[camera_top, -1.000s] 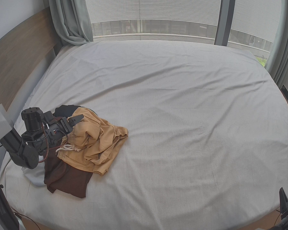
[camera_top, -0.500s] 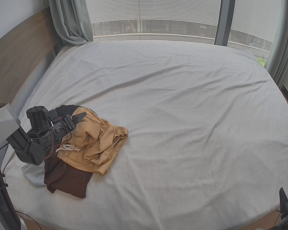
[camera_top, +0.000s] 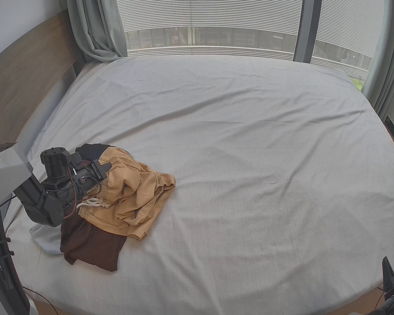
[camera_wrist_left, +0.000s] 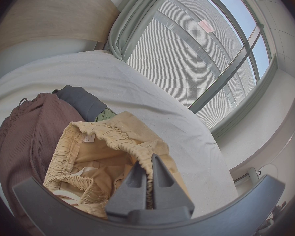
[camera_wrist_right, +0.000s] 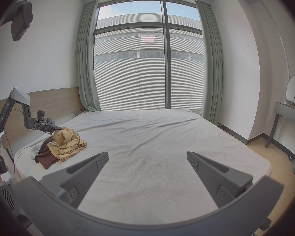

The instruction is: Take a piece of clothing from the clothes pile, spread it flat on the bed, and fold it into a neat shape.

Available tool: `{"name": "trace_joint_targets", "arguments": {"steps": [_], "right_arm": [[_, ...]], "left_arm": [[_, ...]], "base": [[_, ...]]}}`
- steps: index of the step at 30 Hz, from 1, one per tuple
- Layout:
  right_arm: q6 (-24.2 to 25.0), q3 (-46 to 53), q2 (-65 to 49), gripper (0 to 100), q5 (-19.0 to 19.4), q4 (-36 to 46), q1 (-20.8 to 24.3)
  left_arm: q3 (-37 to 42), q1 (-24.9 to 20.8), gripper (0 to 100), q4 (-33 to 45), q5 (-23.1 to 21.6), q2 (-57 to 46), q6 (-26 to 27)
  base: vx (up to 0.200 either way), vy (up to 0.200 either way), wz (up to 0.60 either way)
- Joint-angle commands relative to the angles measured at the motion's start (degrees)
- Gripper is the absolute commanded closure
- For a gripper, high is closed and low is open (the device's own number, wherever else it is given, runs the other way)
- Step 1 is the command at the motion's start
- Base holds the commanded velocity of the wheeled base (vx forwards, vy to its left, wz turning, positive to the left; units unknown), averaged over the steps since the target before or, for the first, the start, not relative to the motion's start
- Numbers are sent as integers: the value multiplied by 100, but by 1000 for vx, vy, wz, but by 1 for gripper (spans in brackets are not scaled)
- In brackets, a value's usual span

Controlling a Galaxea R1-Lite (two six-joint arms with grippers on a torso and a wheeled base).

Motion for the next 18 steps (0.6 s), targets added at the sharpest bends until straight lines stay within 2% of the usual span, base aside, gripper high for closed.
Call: {"name": "trace_joint_targets", "arguments": {"steps": [1,4,5,6,8,13,15,18], "right_arm": [[-1,101,-66,0,0,-2,-7],[-1,101,-66,0,0,-2,-7],[-1,101,-66,0,0,-2,-7],[-1,101,-66,0,0,-2,-7],[-1,101,-66,0,0,-2,-7],[-1,101,-66,0,0,-2,-7],[-1,101,-66,0,0,-2,-7],[-1,101,-66,0,0,-2,-7]], "left_arm": [[115,-18,100,-7,-7,-91,-199],[185,-35,100,11,-25,-328,-770],[185,-35,100,11,-25,-328,-770],[255,-44,100,11,-60,-460,-1175],[378,-53,100,11,-104,-636,-1456],[598,-53,100,11,-210,-873,-1605],[897,-62,100,64,-341,-1269,-1675],[1011,-123,100,72,-341,-1506,-2053]], "base": [[0,0,0],[0,0,0],[0,0,0],[0,0,0],[0,0,0],[0,0,0],[0,0,0],[0,0,0]]}}
